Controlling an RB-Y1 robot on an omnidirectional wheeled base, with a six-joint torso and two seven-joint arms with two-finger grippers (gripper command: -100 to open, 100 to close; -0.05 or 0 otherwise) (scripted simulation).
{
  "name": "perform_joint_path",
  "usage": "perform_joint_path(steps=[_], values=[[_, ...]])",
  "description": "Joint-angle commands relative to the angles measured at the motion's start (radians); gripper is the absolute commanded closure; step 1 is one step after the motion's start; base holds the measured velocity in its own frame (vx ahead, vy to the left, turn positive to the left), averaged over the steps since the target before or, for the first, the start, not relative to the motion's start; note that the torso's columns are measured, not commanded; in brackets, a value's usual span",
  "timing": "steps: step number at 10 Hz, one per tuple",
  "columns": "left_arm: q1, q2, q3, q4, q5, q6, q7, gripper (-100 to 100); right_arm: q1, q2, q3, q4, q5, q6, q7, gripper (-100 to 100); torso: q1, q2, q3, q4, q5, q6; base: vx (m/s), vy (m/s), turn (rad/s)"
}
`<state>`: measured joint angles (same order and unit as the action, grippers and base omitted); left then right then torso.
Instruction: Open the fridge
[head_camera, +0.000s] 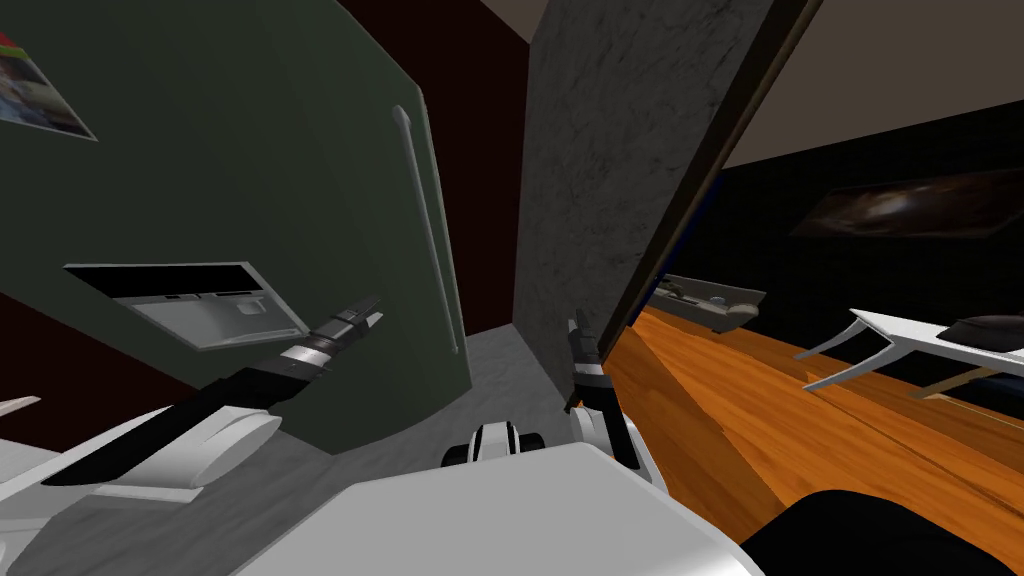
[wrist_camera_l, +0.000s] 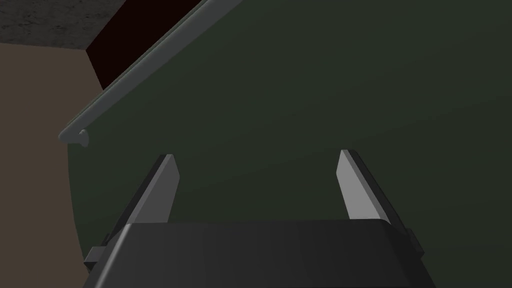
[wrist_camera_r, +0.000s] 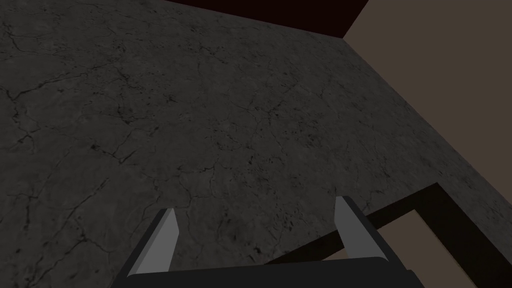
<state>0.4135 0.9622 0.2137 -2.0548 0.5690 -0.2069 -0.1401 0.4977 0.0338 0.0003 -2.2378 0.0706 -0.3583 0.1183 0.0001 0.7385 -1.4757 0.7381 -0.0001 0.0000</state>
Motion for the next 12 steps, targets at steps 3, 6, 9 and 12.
perform_joint_path(steps=[3, 6, 9, 12], values=[[-0.015, 0.137, 0.024, 0.053, 0.085, 0.038, -0.003, -100, 0.000, 0.000, 0.000, 0.000, 0.000, 0.000, 0.000, 0, -0.001, -0.001, -0.001, 0.000, -0.001, 0.000, 0.084, -0.147, 0.063], [-0.020, 0.192, 0.031, 0.071, 0.110, 0.050, -0.004, -100, 0.000, 0.000, 0.000, 0.000, 0.000, 0.000, 0.000, 0, 0.000, -0.001, 0.000, 0.000, 0.000, 0.000, 0.082, -0.100, 0.045], [-0.031, 0.274, 0.043, 0.103, 0.158, 0.073, -0.007, -100, 0.000, 0.000, 0.000, 0.000, 0.000, 0.000, 0.000, 0, -0.002, -0.001, -0.001, 0.000, -0.001, 0.000, 0.083, -0.113, 0.060], [-0.045, 0.373, 0.059, 0.142, 0.221, 0.102, -0.011, -100, 0.000, 0.000, 0.000, 0.000, 0.000, 0.000, 0.000, 0, -0.001, -0.001, -0.001, 0.000, 0.000, 0.000, 0.081, -0.134, 0.068]])
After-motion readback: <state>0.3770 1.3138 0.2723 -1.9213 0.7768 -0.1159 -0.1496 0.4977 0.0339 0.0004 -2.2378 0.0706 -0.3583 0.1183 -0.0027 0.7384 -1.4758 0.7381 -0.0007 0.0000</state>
